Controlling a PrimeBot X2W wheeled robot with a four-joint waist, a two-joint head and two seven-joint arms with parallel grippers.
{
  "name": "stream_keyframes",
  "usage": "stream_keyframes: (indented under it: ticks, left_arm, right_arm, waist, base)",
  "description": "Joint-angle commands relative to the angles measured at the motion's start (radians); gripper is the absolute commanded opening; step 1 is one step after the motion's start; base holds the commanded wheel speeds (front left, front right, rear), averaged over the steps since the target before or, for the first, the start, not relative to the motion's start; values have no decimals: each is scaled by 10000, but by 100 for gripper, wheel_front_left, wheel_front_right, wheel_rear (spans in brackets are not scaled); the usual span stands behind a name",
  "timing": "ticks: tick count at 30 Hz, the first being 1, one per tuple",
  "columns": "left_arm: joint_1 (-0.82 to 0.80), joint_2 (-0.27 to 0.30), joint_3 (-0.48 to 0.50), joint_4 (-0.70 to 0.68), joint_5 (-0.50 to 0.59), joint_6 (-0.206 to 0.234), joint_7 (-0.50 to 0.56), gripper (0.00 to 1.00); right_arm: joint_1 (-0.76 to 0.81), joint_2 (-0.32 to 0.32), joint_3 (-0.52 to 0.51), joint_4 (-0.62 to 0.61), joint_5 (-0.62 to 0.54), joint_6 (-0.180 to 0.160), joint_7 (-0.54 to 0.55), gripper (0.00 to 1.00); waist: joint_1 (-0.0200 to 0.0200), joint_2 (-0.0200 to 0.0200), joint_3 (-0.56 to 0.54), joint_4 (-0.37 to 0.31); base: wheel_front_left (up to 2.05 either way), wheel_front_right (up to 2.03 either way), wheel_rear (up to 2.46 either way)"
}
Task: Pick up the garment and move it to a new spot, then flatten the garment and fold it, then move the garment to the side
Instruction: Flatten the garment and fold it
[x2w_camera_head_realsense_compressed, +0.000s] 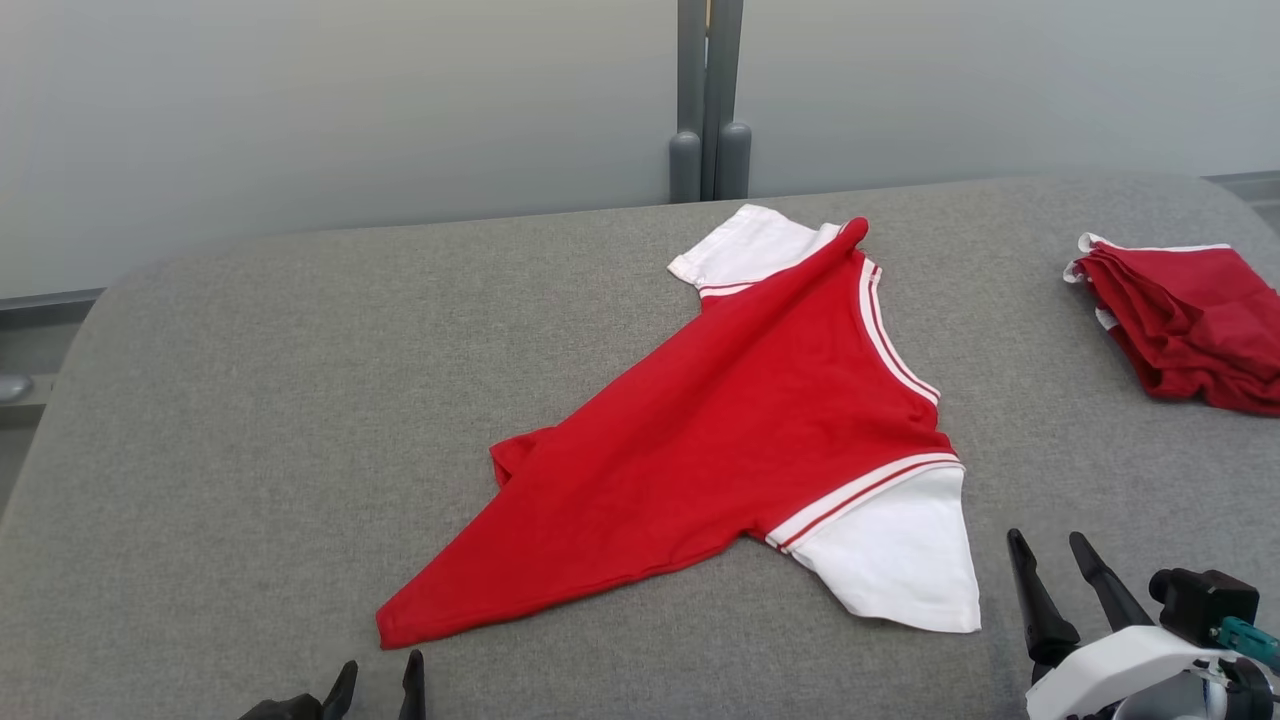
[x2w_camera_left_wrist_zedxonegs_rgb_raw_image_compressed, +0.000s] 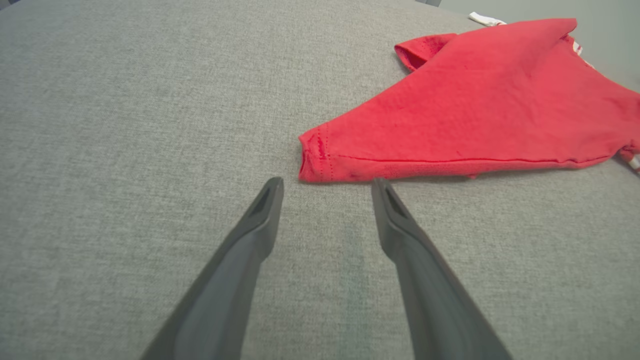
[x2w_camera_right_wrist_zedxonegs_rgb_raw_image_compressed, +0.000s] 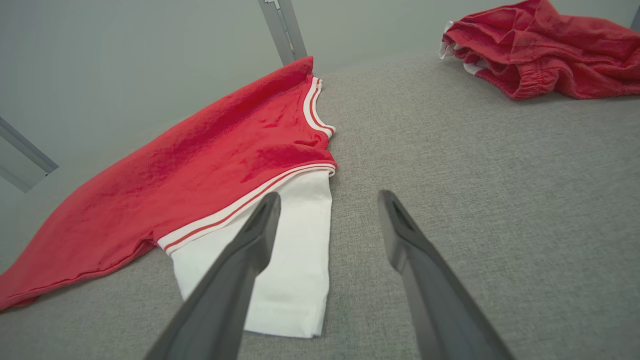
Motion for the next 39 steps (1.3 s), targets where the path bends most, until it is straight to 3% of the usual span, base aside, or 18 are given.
stream_keyframes:
  ticks: [1,25,39]
  left_arm:
    - [172,-45,121,-31,-26,1,-2,100]
    - [733,-177,988,-1935,1565,1,-2,100]
    - [897,-184,933,-2172,1591,113,-2,100]
  right_arm:
    - [-6,-36,-56,-23,-58,-1,-43,100]
    - [589,1298,-1215,-1246,-2727,-1,-42,100]
    - [768,1533,-1341,-1220,-3072,-1,-43,100]
  waist:
    - [0,0,-50,-16]
    - [0,0,-817,61]
    - [0,0,-966,141]
  base:
    - [0,0,0]
    - [0,0,0]
    - [0,0,0]
